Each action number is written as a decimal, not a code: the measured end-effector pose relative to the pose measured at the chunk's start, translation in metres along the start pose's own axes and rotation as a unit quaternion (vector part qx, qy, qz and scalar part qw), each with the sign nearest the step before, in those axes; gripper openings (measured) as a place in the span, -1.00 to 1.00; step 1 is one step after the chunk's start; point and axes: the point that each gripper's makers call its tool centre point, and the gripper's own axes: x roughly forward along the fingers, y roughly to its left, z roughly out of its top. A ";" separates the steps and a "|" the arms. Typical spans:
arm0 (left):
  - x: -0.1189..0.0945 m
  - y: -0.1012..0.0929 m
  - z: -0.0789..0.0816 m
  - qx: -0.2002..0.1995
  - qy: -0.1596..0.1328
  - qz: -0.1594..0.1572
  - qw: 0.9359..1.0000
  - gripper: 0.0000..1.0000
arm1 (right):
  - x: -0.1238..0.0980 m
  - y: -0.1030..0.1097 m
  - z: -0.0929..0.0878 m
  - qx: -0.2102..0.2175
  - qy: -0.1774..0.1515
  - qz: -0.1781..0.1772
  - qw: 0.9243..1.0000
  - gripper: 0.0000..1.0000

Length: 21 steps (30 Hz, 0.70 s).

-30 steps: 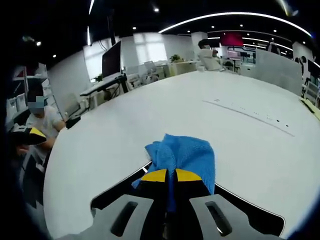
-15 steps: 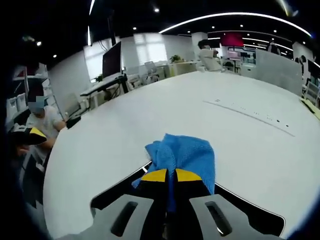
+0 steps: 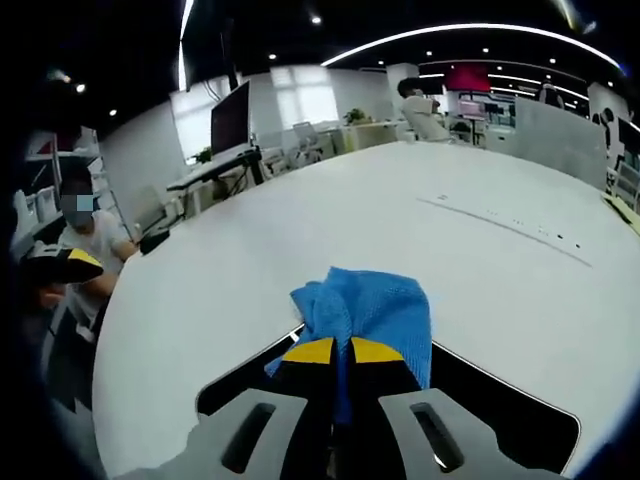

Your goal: Wipe the mirror surface with the cleaning cloth until all visible marks leave the cleaned area.

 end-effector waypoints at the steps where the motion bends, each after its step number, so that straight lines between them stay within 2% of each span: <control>1: 0.000 0.000 0.000 0.000 -0.001 -0.001 1.000 0.94 | 0.000 0.001 0.000 0.000 0.000 0.000 1.000 -1.00; 21: -0.005 -0.003 -0.001 0.004 0.000 -0.001 1.000 0.93 | -0.015 0.031 -0.015 -0.001 0.003 0.020 1.000 -1.00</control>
